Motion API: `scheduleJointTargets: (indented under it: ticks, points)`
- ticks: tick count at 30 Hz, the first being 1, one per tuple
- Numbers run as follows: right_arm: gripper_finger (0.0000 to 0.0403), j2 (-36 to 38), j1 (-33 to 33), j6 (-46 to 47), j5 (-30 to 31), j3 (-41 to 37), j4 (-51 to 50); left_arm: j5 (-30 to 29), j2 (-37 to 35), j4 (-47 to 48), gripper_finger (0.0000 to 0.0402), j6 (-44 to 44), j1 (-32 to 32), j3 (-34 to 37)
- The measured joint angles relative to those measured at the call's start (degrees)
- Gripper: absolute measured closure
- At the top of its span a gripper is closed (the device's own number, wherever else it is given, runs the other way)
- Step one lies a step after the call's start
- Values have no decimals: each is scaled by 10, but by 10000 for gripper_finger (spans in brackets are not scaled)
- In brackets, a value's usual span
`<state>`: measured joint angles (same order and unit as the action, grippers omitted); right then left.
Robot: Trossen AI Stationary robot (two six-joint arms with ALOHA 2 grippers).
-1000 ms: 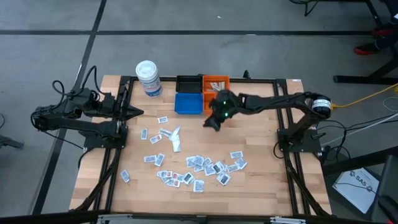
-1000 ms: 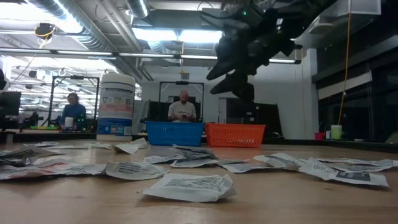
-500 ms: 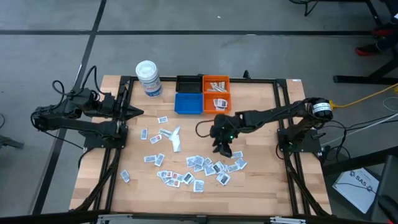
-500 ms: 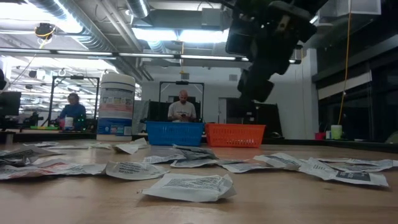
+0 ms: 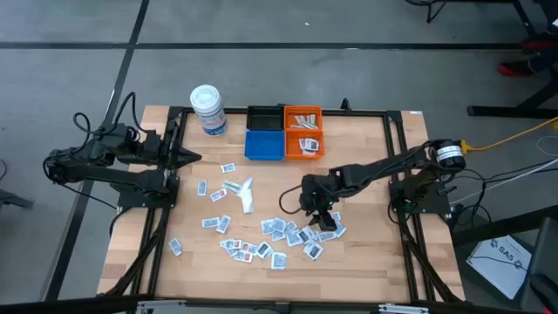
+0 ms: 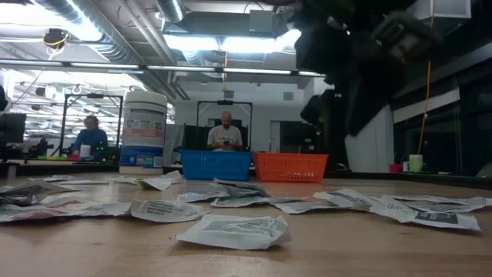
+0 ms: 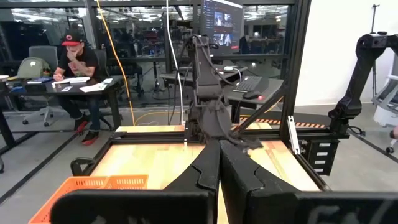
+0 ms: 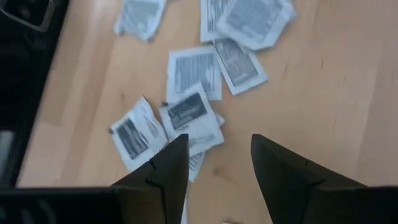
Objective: Pick & Place First Aid Supplies
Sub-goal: Put the towelette pack into the bottom orange bin
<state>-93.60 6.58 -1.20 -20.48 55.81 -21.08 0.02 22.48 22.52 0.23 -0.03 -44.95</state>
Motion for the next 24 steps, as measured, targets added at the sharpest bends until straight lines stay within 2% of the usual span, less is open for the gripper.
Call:
scheduleJointTargets:
  ticks: [10, 24]
  points:
    - [230, -56, 21, -70, -1, 0, 11, 0, 0, 0, 398, 0, 0, 0]
    - [230, -106, 21, -22, -13, 0, 68, 0, 0, 0, 398, 0, 0, 0]
